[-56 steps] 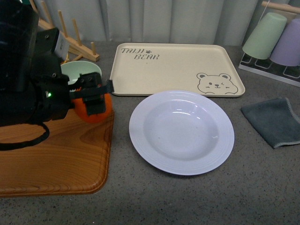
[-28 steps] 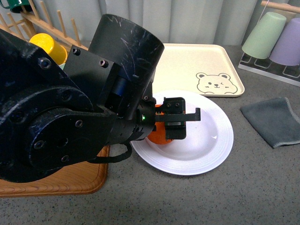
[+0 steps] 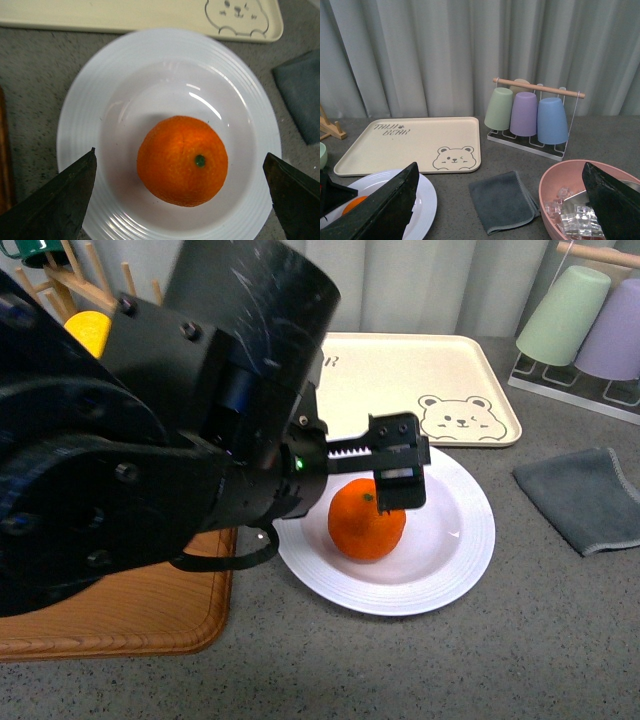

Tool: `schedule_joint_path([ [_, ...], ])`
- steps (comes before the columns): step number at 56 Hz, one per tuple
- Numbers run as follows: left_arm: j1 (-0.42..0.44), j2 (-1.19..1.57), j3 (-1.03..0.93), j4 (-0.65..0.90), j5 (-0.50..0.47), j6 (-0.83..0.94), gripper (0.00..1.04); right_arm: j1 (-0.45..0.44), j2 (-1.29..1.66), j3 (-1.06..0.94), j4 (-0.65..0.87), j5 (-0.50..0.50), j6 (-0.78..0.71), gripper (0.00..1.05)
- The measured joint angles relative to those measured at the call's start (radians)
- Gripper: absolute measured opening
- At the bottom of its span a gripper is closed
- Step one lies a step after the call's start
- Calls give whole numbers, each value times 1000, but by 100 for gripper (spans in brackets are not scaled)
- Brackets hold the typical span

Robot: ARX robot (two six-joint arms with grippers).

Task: Place orange and plate with both arms

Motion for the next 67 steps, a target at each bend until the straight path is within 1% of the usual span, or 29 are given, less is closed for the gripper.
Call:
schedule_joint_path([
  [8, 20, -119, -71, 25, -46, -5, 98, 0, 0, 0, 0, 0, 0, 96],
  [15, 56, -304, -219, 79, -137, 23, 98, 0, 0, 0, 0, 0, 0, 96],
  [18, 70, -378, -282, 100, -157, 31, 98, 0, 0, 0, 0, 0, 0, 96],
  [28, 119, -624, -460, 7, -208, 29, 98, 0, 0, 0, 0, 0, 0, 96],
  [34, 148, -763, -523, -55, -247, 31, 98, 0, 0, 0, 0, 0, 0, 96],
  [36, 158, -787, -544, -40, -263, 52, 97, 0, 0, 0, 0, 0, 0, 96],
  [37, 169, -787, -573, 35, -290, 86, 93, 0, 0, 0, 0, 0, 0, 96],
  [38, 180, -787, -605, 129, -292, 123, 90, 0, 0, 0, 0, 0, 0, 96],
  [40, 206, -790, -668, 295, -286, 219, 83, 0, 0, 0, 0, 0, 0, 96],
  [41, 226, -795, -713, 397, -273, 280, 77, 0, 0, 0, 0, 0, 0, 96],
  [42, 245, -813, -744, 467, -262, 330, 72, 0, 0, 0, 0, 0, 0, 96],
  [44, 274, -861, -769, 512, -238, 383, 63, 0, 0, 0, 0, 1, 0, 96],
  [48, 317, -958, -793, 481, -192, 443, 47, 0, 0, 0, 0, 1, 0, 96],
  [55, 376, -1082, -830, 381, -135, 472, 22, 0, 0, 0, 0, 0, 0, 96],
  [56, 380, -1091, -832, 374, -131, 472, 20, 0, 0, 0, 0, 0, 0, 96],
  [61, 411, -1173, -845, 309, -102, 477, 4, 0, 0, 0, 0, 0, 0, 96],
  [67, 443, -1262, -852, 235, -72, 483, 4, 0, 0, 0, 0, 0, 0, 96],
])
